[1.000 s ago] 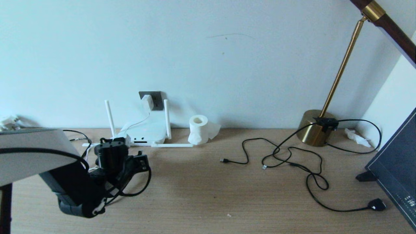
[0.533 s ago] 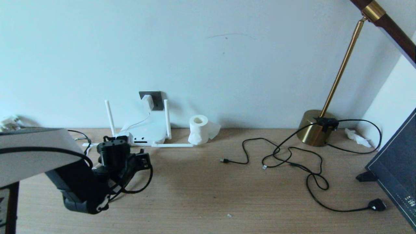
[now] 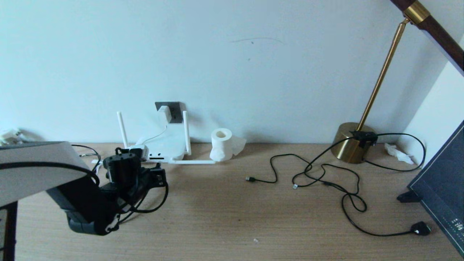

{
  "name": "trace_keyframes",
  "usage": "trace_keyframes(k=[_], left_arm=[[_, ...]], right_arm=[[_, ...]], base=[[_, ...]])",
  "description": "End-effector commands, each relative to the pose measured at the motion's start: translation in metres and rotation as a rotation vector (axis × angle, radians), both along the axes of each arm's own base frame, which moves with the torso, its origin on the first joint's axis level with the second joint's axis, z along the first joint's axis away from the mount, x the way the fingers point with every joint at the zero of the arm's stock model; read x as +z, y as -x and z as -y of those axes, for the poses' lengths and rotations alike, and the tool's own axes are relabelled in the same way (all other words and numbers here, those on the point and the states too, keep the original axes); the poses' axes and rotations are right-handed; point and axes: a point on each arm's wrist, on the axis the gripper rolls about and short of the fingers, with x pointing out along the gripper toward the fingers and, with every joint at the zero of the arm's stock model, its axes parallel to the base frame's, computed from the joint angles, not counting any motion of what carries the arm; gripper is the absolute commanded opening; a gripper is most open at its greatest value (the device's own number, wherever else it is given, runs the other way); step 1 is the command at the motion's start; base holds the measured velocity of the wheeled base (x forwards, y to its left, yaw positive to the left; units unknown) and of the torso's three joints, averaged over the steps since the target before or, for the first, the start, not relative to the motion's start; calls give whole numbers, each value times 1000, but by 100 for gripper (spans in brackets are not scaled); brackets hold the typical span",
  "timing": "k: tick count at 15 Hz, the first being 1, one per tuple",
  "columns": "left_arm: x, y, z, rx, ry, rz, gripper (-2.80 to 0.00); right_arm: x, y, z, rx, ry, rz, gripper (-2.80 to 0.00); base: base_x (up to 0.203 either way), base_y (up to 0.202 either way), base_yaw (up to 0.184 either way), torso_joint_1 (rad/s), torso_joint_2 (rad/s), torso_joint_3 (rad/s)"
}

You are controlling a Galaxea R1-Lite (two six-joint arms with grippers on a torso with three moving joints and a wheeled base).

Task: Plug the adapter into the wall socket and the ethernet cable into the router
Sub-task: Align cable and router interface

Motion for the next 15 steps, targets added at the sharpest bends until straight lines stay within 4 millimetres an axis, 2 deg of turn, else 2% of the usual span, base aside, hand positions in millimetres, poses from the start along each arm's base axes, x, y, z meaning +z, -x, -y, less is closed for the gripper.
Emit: trace_keyframes(k=[1,5,9,15], left_arm=[[1,-1,-6,9,-3,7,-280],[1,-5,-12,-9,9,11,-280],[-2,-17,-9,-16,9,25,-280],[-9,-21,-3,-26,6,18,-280]], right_arm=[[0,0,0,1,2,-4,0],[0,0,0,0,0,-4,0],[0,0,0,0,0,-4,0],[0,0,0,1,1,-4,0]], base=[[0,0,0,0,0,0],[0,0,0,0,0,0],[0,0,0,0,0,0],[0,0,0,0,0,0]])
